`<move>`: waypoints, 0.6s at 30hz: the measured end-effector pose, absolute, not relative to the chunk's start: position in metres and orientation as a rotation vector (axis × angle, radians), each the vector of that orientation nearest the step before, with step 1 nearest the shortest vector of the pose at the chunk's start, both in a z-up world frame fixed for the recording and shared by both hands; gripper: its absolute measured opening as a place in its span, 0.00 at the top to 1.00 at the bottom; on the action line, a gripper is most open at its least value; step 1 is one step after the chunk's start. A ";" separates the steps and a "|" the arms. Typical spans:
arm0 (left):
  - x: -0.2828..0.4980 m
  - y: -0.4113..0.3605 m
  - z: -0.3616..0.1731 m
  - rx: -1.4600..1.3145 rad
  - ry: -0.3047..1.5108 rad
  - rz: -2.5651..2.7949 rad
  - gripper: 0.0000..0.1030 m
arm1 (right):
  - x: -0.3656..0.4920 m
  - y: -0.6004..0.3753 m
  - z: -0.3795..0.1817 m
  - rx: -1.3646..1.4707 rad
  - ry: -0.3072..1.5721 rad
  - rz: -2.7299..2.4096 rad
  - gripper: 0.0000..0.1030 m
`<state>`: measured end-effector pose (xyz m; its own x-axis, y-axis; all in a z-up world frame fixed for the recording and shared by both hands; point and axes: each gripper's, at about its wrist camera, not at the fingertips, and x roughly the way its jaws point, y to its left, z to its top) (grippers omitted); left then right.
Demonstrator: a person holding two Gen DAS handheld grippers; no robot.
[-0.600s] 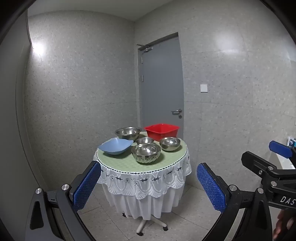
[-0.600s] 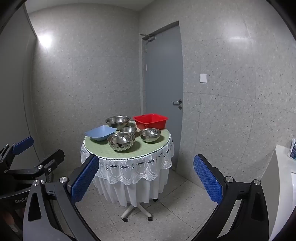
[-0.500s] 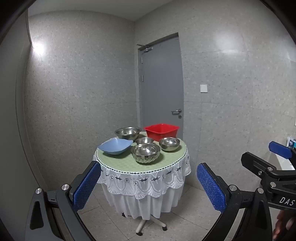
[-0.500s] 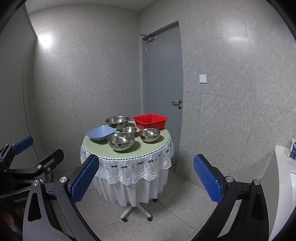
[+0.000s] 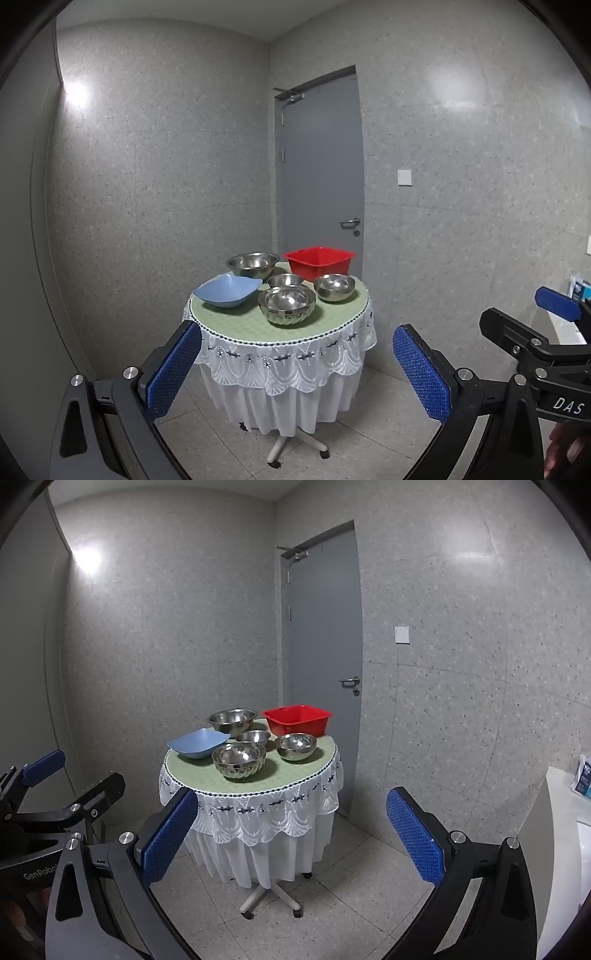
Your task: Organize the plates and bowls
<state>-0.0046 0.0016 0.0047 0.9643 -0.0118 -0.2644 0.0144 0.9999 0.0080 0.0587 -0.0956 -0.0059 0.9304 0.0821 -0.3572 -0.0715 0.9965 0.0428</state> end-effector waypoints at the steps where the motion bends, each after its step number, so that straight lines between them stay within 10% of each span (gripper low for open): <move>1: -0.005 0.002 0.004 0.010 0.266 -0.013 0.01 | 0.059 -0.096 -0.006 0.029 0.367 0.079 0.00; 18: -0.003 -0.001 0.003 0.018 0.274 -0.004 0.01 | 0.065 -0.095 -0.008 0.036 0.381 0.080 0.00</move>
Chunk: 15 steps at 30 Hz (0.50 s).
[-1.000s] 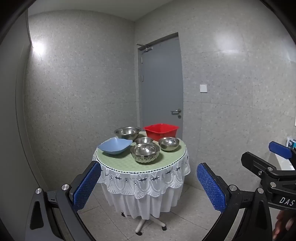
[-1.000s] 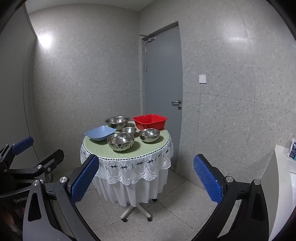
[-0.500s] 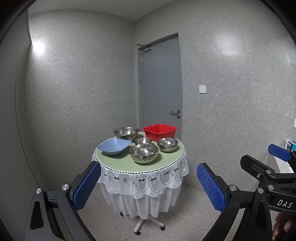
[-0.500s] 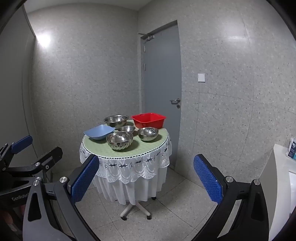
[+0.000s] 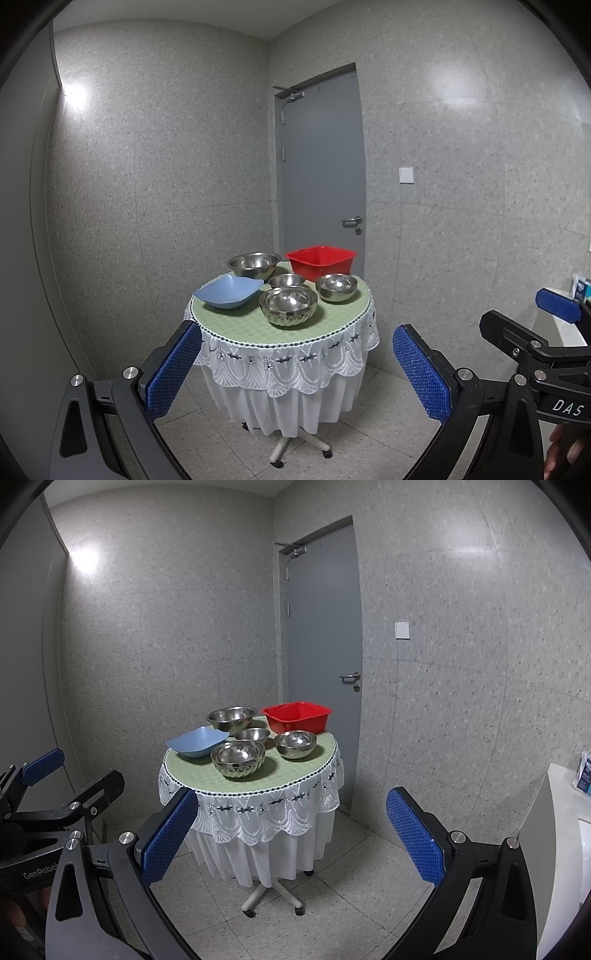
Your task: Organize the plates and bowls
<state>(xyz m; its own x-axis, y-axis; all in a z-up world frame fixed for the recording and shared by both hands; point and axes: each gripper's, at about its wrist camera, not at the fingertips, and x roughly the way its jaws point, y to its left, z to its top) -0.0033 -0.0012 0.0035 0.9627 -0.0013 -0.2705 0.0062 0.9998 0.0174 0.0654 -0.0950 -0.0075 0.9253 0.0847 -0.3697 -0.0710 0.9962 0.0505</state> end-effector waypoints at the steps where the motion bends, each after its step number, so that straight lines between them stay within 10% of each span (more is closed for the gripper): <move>1: -0.003 -0.002 0.005 0.018 0.275 -0.003 0.01 | 0.066 -0.095 -0.009 0.038 0.381 0.081 0.00; 15: 0.002 -0.005 0.009 0.012 0.287 0.008 0.01 | 0.075 -0.093 -0.011 0.035 0.387 0.092 0.00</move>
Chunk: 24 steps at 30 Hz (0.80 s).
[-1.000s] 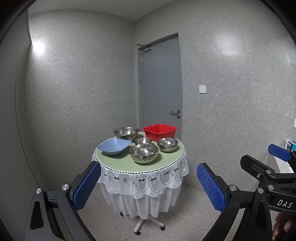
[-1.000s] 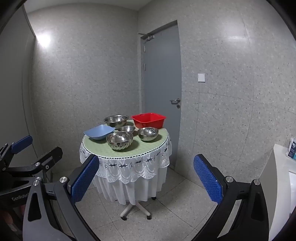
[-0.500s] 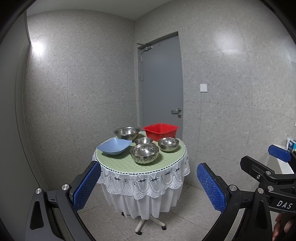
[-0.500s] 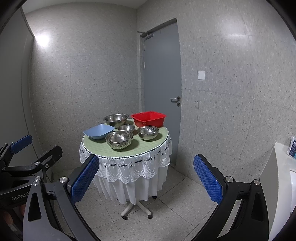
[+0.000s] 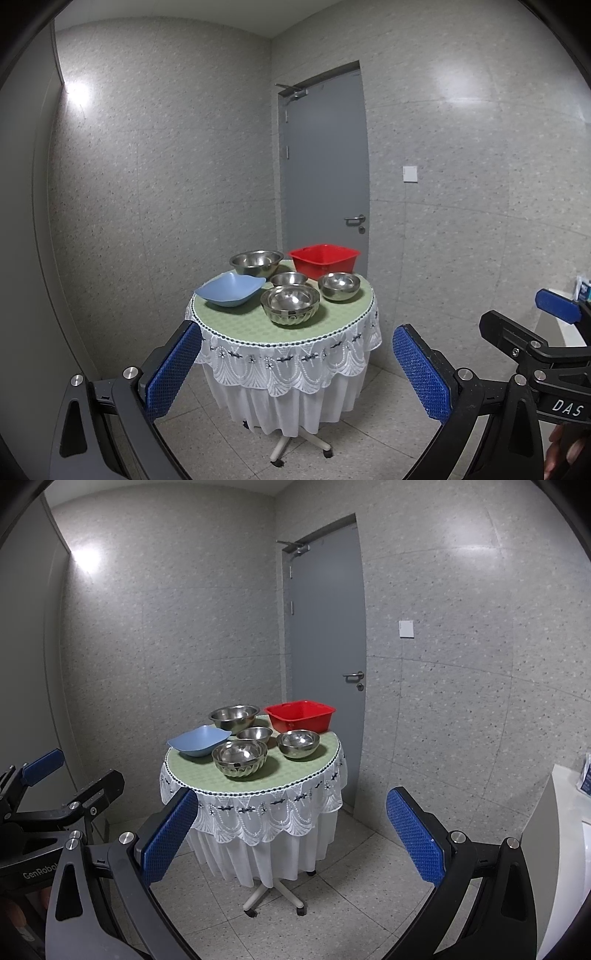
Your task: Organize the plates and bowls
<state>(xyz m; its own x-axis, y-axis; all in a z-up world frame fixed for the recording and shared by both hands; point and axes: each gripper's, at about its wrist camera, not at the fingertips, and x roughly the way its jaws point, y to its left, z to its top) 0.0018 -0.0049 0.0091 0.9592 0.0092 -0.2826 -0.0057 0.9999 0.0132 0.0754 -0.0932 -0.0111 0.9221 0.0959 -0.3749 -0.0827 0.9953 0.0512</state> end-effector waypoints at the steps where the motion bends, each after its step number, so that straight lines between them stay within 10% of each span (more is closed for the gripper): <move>1: 0.002 -0.005 0.009 0.013 0.288 0.008 0.01 | 0.076 -0.093 -0.012 0.035 0.387 0.092 0.00; 24: 0.001 -0.017 0.012 0.030 0.282 0.021 0.01 | 0.082 -0.099 -0.010 0.046 0.390 0.101 0.00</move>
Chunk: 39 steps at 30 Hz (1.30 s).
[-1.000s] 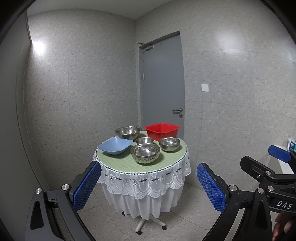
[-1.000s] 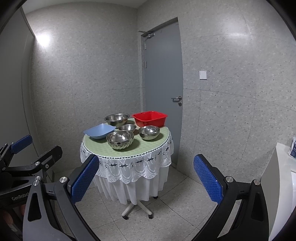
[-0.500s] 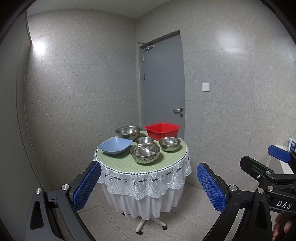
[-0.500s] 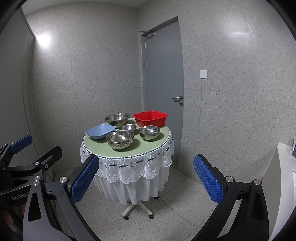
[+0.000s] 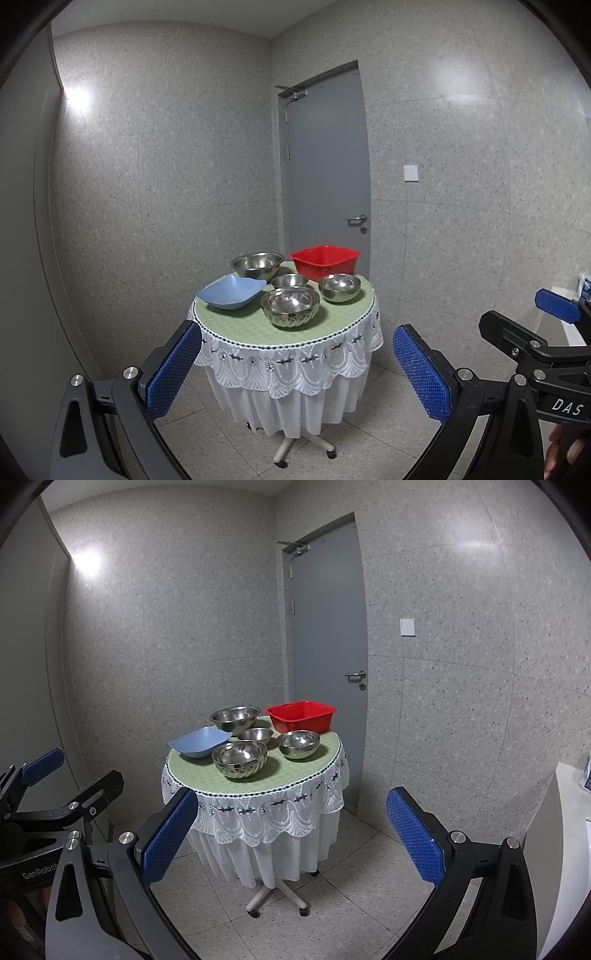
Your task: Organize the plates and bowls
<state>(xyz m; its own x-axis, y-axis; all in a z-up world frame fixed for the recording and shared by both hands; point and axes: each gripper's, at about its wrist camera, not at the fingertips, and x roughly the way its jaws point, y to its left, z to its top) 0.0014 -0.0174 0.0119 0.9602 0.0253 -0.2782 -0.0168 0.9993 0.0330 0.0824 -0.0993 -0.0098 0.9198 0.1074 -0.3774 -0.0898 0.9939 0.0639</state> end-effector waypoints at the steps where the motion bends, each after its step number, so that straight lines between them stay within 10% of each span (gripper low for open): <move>1: 0.001 -0.017 0.012 0.030 0.282 0.021 0.01 | 0.083 -0.099 -0.010 0.047 0.389 0.102 0.00; 39: 0.078 0.001 0.049 0.033 0.381 0.024 0.01 | 0.148 -0.089 0.000 0.067 0.465 0.105 0.00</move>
<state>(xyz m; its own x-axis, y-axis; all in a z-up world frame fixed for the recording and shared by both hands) 0.0777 0.0005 0.0485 0.9280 0.0295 -0.3713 -0.0172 0.9992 0.0363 0.1481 -0.0886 0.0004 0.8883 0.1167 -0.4442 -0.0861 0.9924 0.0884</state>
